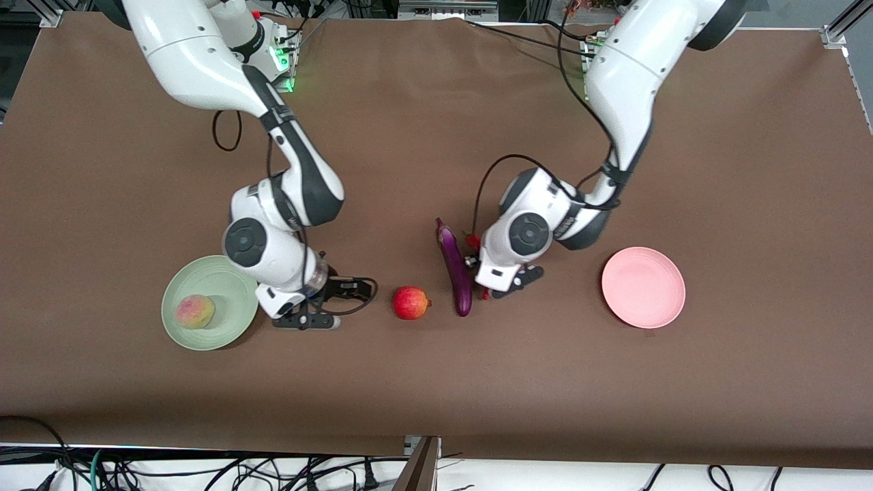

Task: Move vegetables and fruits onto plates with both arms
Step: 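Reach the red apple with the right gripper while the left gripper carries the chili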

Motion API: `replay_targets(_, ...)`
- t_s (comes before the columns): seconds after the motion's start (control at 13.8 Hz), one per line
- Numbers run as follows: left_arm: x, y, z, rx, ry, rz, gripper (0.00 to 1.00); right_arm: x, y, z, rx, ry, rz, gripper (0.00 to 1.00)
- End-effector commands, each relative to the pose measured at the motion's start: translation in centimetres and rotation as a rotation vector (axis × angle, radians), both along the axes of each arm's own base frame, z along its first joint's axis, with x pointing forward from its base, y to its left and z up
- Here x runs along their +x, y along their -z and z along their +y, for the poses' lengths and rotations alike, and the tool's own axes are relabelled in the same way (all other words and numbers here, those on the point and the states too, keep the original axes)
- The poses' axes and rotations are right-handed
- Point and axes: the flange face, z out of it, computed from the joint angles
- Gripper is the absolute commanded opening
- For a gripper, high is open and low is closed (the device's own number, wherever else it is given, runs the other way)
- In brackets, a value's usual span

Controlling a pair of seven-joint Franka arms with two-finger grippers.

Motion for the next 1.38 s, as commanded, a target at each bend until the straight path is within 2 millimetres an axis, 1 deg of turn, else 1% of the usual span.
replay_targets(0.0, 3.2, -4.0, 8.9, 0.02, 0.144, -0.008, 0.0, -1.0, 0.9, 4.1, 0.059, 0.078, -0.064, 1.0)
replay_targets(0.07, 4.0, -3.8, 11.6, 0.049, 0.191, -0.011, 0.0, -1.2, 1.3, 4.7, 0.063, 0.075, -0.073, 1.0)
replay_targets(0.22, 5.5, -3.3, 17.8, 0.151, 0.317, -0.024, 0.0, -2.0, 1.8, 6.2, 0.069, 0.07, -0.082, 0.99)
replay_targets(0.36, 6.4, -2.3, 24.8, 0.154, 0.391, -0.001, 0.0, -2.4, 3.0, 7.3, 0.088, 0.088, -0.109, 1.0)
replay_targets(0.44, 6.7, -2.1, 27.6, 0.141, 0.405, 0.003, 0.0, -2.6, 3.3, 7.8, 0.099, 0.088, -0.129, 1.0)
replay_targets(0.51, 6.8, -1.9, 29.1, 0.134, 0.412, 0.008, 0.0, -2.5, 3.8, 7.8, 0.105, 0.091, -0.142, 1.0)
replay_targets(0.58, 6.6, -1.3, 29.5, 0.131, 0.407, 0.022, 0.0, -2.7, 4.1, 8.2, 0.109, 0.088, -0.154, 1.0)
replay_targets(0.73, 5.8, 0.2, 29.5, 0.128, 0.401, 0.053, 0.0, -2.9, 4.8, 8.5, 0.115, 0.085, -0.172, 1.0)
replay_targets(0.8, 5.7, 0.5, 30.1, 0.124, 0.4, 0.058, 0.0, -3.2, 5.0, 9.1, 0.116, 0.076, -0.182, 1.0)
replay_targets(0.87, 5.8, 0.6, 31.2, 0.123, 0.39, 0.059, 0.0, -3.5, 5.8, 9.4, 0.11, 0.065, -0.183, 1.0)
replay_targets(0.94, 5.8, 0.8, 31.7, 0.122, 0.385, 0.062, 0.0, -3.7, 6.1, 9.6, 0.101, 0.051, -0.194, 1.0)
replay_targets(1.02, 5.8, 1.0, 31.9, 0.121, 0.382, 0.065, 0.02, -3.8, 6.4, 9.7, 0.089, 0.033, -0.204, 1.0)
replay_targets(1.09, 5.7, 1.3, 32.2, 0.119, 0.378, 0.07, 0.06, -3.9, 6.9, 9.7, 0.08, 0.021, -0.21, 1.0)
replay_targets(1.16, 5.7, 1.5, 32.7, 0.118, 0.372, 0.073, 0.25, -3.9, 7.1, 9.7, 0.078, 0.019, -0.215, 0.99)
replay_targets(1.23, 5.7, 1.8, 33.1, 0.111, 0.385, 0.077, 0.72, -3.9, 7.3, 9.7, 0.08, 0.018, -0.22, 0.99)
replay_targets(1.31, 5.7, 2.1, 33.6, 0.096, 0.395, 0.079, 1.0, -3.9, 7.6, 9.7, 0.081, 0.017, -0.225, 0.94)
